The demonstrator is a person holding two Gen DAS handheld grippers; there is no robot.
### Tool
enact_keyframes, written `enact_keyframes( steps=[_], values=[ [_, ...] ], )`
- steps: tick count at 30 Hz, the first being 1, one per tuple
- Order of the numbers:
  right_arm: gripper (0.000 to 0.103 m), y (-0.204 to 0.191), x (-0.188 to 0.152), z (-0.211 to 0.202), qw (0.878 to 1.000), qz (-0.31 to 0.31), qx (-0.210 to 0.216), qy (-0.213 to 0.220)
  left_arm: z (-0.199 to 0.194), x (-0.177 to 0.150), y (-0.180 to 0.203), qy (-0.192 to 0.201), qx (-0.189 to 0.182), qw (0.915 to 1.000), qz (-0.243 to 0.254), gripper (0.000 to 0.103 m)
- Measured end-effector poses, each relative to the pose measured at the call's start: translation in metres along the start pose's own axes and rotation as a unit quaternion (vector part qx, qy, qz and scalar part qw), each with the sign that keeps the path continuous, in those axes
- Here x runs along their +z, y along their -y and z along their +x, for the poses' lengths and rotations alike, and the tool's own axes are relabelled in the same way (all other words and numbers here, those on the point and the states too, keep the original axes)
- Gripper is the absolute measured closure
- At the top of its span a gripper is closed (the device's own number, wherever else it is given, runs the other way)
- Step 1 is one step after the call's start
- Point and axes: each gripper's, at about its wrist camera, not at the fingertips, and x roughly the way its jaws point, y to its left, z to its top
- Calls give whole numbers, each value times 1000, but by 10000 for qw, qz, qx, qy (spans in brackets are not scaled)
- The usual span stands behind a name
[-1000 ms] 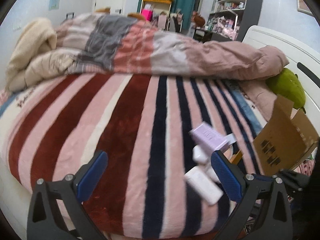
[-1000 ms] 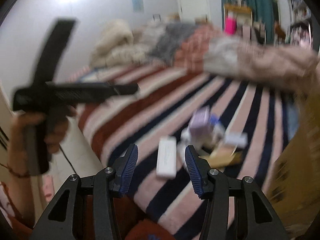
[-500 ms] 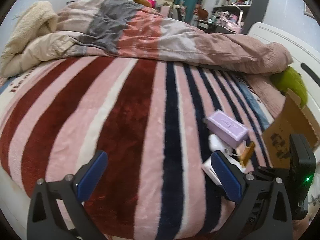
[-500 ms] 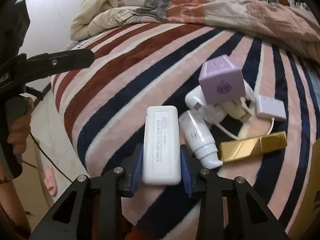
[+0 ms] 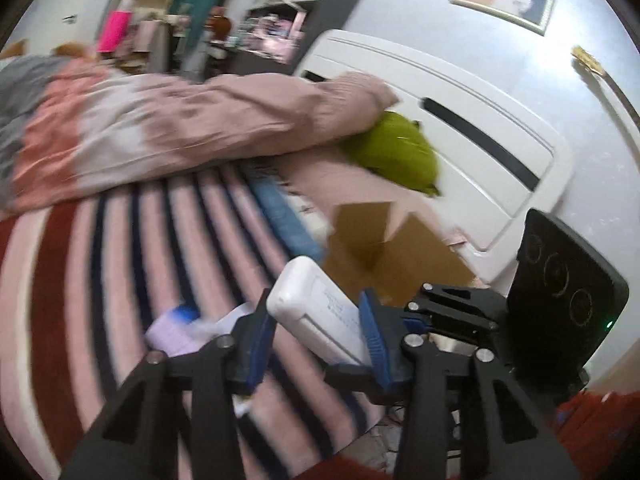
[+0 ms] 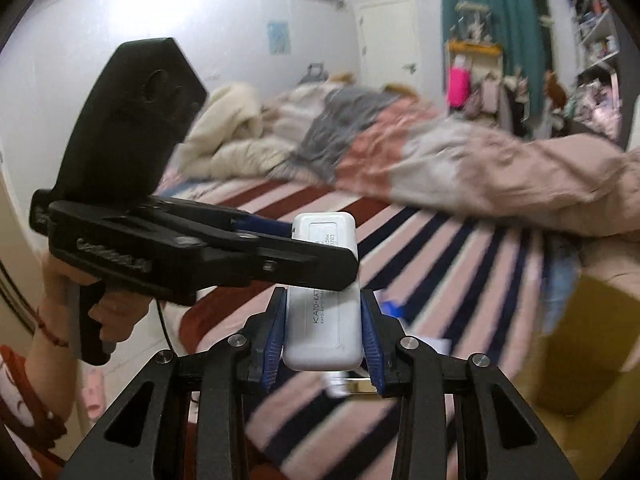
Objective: Organize rigid objects
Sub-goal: 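Lower the power bank into the cardboard box and open the right gripper, then grasp the lilac box with the right gripper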
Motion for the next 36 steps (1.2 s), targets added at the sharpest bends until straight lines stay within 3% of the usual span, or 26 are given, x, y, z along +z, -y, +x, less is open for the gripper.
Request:
enact_keyframes(
  steps=[6,10,15,16,19,22,26,29,31,36],
  values=[
    [72,77,-13,-50,9952,743,-632,-29,100,48,55,-706,-415,9961,328,65],
    [72,129,-28,-51,9836,1295,-1032,-716,170,56,71,-1482,-500,9875,185,66],
    [72,156,-42,-37,9671,1601,-1193,-1576,197,45,79,-1914,-273,9807,277,65],
    [72,156,-43,-37,9658,1593,-1215,-1645,198,43,81,-1952,-157,9800,368,61],
    [67,148,-45,-40,9625,1474,-1460,-1749,188,40,85,-1849,53,9814,512,41],
    [59,142,-45,-47,9640,1431,-1616,-1554,149,45,81,-1448,135,9880,522,29],
    [55,120,-28,-55,9745,1183,-1574,-1078,88,48,56,-816,503,9942,479,21],
    [50,90,-10,-47,9855,896,-1242,-736,43,45,27,-460,922,9938,424,18],
    [50,65,2,-32,9918,700,-889,-591,14,35,1,-261,1508,9877,325,17],
    [49,18,10,28,9967,303,-135,-740,-27,-5,-62,-178,2197,9754,-64,17]
  ],
)
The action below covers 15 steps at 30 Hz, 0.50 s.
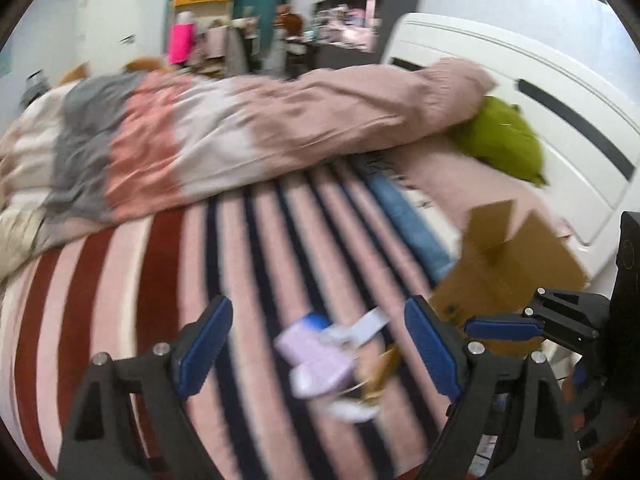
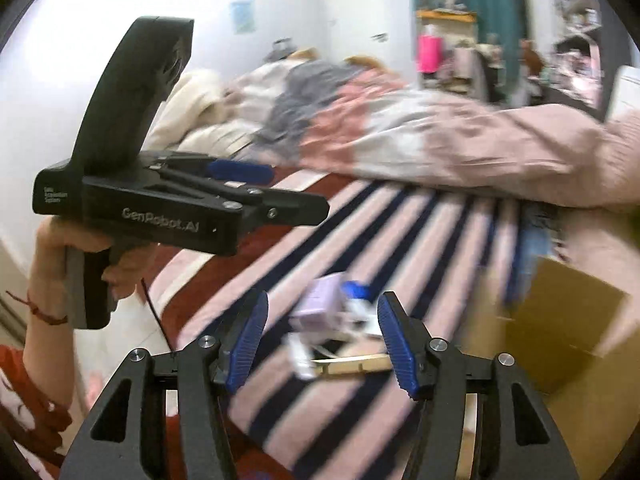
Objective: Organize rigid objects
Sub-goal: 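Grasp the lilac box with the right gripper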
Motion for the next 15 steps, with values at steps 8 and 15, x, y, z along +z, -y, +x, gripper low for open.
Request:
enact_keyframes(
  steps=[8,15],
  values=[
    [37,-19,-21,103,9967,-117,193,-775,29,-70,-75,-264,103,9976,-634,17],
    [37,3,-24,158,9935,-116,-569,-976,55,-90,-91,-459,-23,9949,-898,17]
  ],
)
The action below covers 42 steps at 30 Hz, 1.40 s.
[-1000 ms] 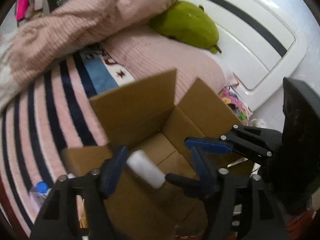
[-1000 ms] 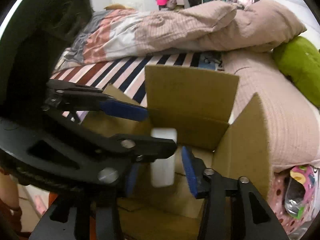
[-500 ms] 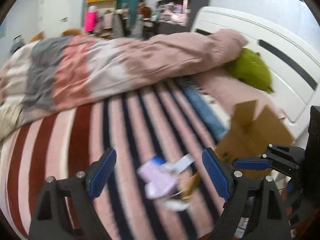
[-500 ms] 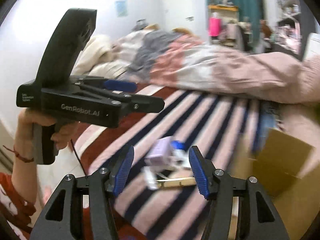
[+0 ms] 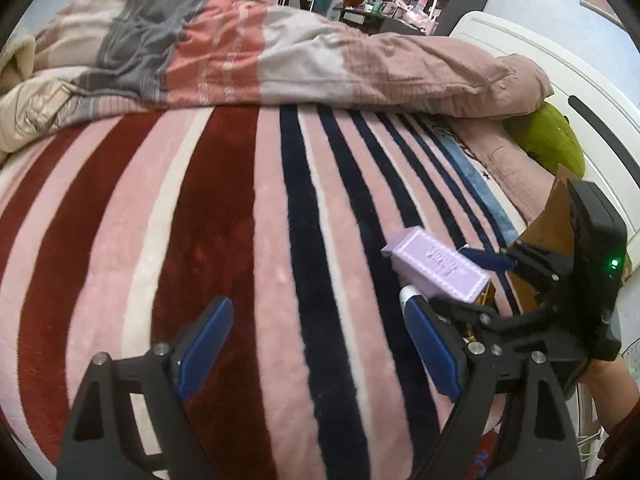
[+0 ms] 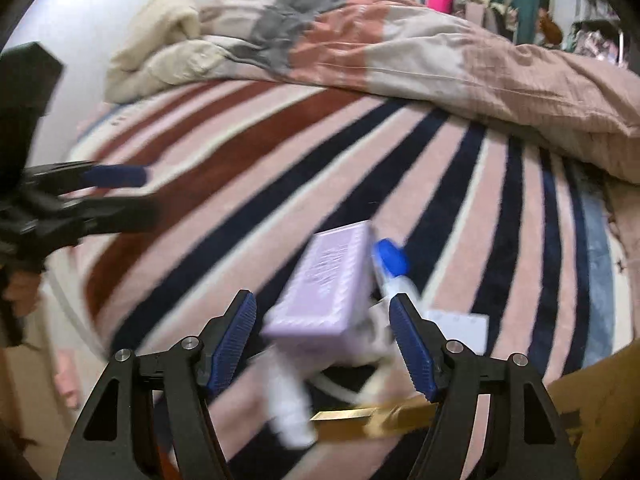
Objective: Organize rigid objects
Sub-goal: 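Grasp the lilac box with the right gripper, then drop the lilac box into the cardboard box, opening the right gripper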
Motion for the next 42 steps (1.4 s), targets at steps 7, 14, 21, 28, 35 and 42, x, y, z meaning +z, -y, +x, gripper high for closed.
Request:
enact_keyframes(
  steps=[7,14,21,28,35,42],
  values=[
    [66,-4,1,1,9993,-207,-316,-43,1,7,11,7,-217,9998,25,17],
    [66,-12,4,-74,9968,-181,289,717,-29,32,68,233,-1345,9904,204,17],
    [66,1,-2,-154,9865,-78,548,1543,-54,65,144,432,-2211,9729,513,17],
    [66,49,-27,-201,9805,248,413,1908,-40,85,226,348,-2259,9694,899,44],
    [70,111,-51,-208,9860,792,85,1465,-3,85,301,-109,-2322,9623,1412,58],
    [70,143,-66,-206,9902,957,-79,1017,25,85,328,-418,-2328,9602,1488,60]
  ],
)
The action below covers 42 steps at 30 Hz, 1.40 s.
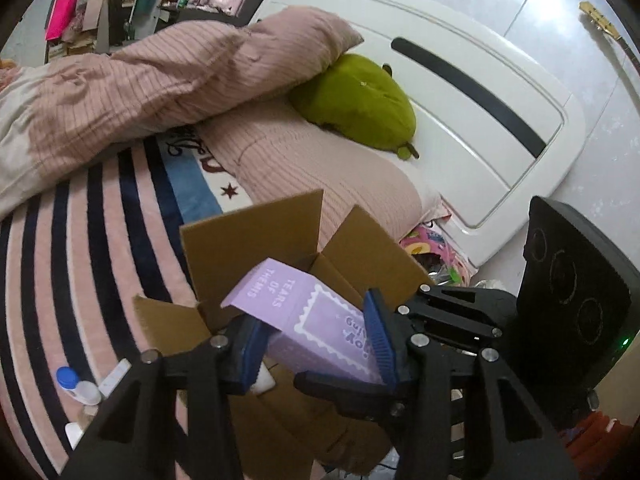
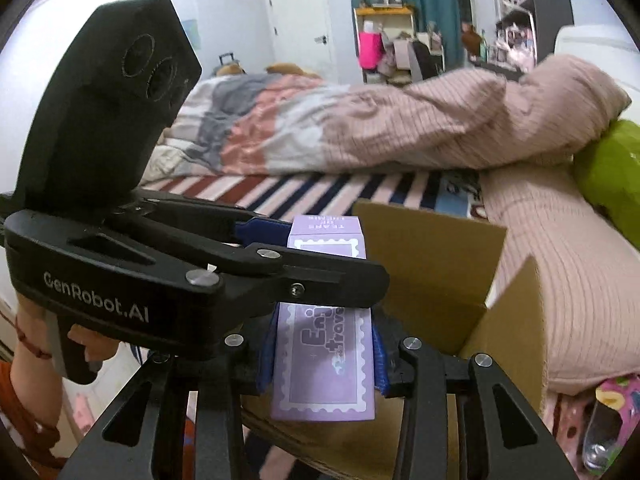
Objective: Organize rigid objects
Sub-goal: 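Drop the lilac box into the cardboard box, opening the right gripper, then grasp the gold bar with the right gripper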
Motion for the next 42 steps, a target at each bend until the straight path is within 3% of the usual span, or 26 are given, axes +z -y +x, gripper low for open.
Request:
enact_keyframes(
  steps=[3,6,9,11,18,23,28,32,37,42],
  values=[
    [70,6,-6,2,9998,10,-51,-178,5,0,0,-90,93,9999,16,59],
    [68,5,-7,9,9989,-40,-224,-403,-1,-1,-3,-33,292,9996,37,37],
    [50,-3,-6,10,9978,-113,-471,-461,-27,-4,-7,223,579,9980,129,30],
    [50,-14,-5,7,9976,-264,-522,-384,-46,-7,-15,363,796,9961,103,28],
    [50,-78,14,10,9976,-656,210,-28,-133,-44,-77,781,1952,9775,-197,21],
    [50,-133,17,52,9914,-931,851,-352,-167,-84,-131,774,2428,9654,-545,21],
    [50,-158,-7,103,9886,-821,901,-885,-169,-129,-175,655,2469,9628,-878,21],
    [48,-146,-35,138,9920,-277,233,-1207,-158,-162,-201,503,2426,9625,-1103,21],
    [48,-120,-62,159,9895,796,-268,-1173,-147,-183,-217,425,2242,9643,-1346,21],
    [48,-107,-66,176,9852,1147,-611,-1119,-143,-186,-218,415,2194,9648,-1387,21]
  ],
)
